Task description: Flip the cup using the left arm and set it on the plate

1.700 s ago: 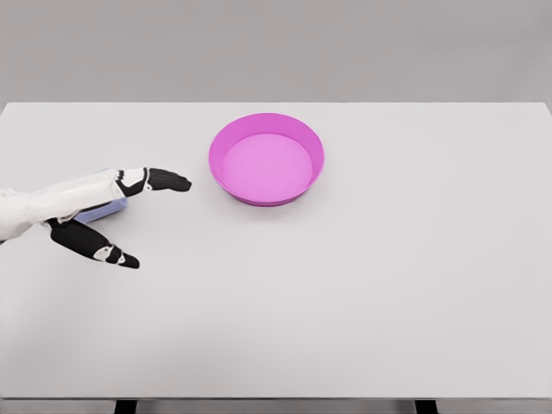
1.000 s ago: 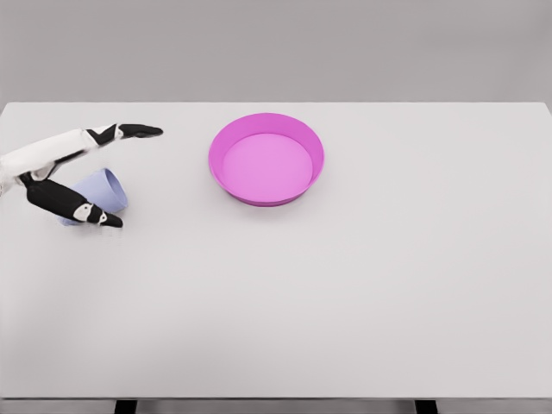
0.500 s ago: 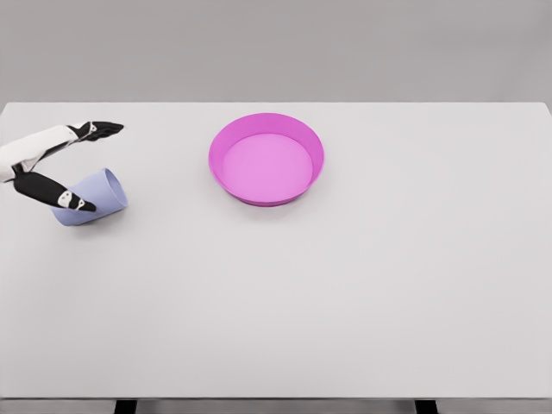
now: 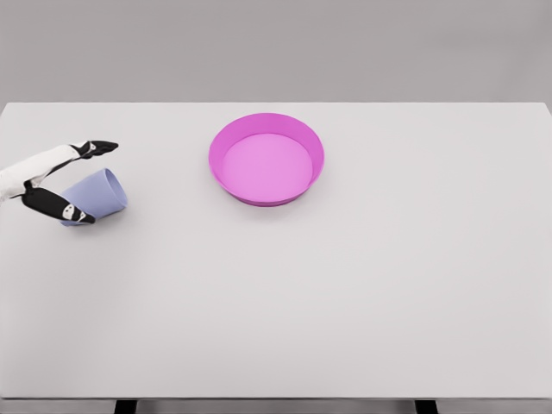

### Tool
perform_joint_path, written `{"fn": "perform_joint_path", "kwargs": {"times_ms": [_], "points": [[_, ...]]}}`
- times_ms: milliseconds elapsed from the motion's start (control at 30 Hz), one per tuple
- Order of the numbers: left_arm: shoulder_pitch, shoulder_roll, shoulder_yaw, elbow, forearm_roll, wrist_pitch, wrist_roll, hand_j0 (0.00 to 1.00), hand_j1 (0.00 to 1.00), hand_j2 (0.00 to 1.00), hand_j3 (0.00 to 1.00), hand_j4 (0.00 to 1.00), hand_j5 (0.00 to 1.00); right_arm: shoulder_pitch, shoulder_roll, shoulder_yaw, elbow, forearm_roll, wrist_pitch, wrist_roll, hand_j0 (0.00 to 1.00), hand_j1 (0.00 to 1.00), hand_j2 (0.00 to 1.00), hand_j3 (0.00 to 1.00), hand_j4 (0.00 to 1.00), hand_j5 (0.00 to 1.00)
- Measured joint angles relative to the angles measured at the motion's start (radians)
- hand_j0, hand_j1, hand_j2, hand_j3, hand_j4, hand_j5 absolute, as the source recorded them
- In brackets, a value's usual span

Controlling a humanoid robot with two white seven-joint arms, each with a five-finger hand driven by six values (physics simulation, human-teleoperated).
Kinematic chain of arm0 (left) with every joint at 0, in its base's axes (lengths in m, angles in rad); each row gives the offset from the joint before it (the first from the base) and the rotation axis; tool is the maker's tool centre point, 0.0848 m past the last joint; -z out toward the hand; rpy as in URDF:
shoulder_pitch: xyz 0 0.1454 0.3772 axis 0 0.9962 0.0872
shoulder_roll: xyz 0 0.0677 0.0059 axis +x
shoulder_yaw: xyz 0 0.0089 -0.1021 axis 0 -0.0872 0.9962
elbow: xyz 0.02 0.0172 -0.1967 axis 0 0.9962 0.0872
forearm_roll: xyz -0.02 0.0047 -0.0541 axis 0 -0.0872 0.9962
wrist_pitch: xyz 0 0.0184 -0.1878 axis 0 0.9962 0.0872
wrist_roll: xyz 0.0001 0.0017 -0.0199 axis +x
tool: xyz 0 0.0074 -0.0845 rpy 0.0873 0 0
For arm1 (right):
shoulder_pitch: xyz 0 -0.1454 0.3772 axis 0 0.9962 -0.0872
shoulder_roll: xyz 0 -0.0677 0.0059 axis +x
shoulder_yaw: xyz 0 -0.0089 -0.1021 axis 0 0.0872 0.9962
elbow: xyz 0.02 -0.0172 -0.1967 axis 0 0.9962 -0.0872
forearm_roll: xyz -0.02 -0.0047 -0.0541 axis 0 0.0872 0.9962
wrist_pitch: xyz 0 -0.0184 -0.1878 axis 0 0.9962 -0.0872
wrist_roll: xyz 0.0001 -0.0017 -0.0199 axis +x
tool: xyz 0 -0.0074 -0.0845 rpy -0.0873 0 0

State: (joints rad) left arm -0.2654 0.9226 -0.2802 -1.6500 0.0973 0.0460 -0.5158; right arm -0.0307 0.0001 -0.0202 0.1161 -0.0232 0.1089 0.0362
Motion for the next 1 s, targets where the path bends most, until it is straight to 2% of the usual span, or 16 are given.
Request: {"fn": "perform_joint_path", "kwargs": {"times_ms": [233, 533, 1000], "points": [[-0.009, -0.046, 0.000, 0.020, -0.023, -0.001, 0.000, 1.00, 1.00, 1.00, 1.00, 1.00, 1.00, 0.000, 0.000, 0.000, 0.000, 0.000, 0.000, 0.000, 1.00, 1.00, 1.00, 1.00, 1.00, 1.00], [-0.011, -0.059, 0.000, 0.046, -0.018, -0.002, 0.000, 1.00, 1.00, 1.00, 1.00, 1.00, 1.00, 0.000, 0.000, 0.000, 0.000, 0.000, 0.000, 0.000, 1.00, 1.00, 1.00, 1.00, 1.00, 1.00], [-0.035, -0.111, -0.001, 0.139, -0.027, -0.001, 0.002, 1.00, 1.00, 1.00, 1.00, 1.00, 1.00, 0.000, 0.000, 0.000, 0.000, 0.000, 0.000, 0.000, 1.00, 1.00, 1.00, 1.00, 1.00, 1.00]]}}
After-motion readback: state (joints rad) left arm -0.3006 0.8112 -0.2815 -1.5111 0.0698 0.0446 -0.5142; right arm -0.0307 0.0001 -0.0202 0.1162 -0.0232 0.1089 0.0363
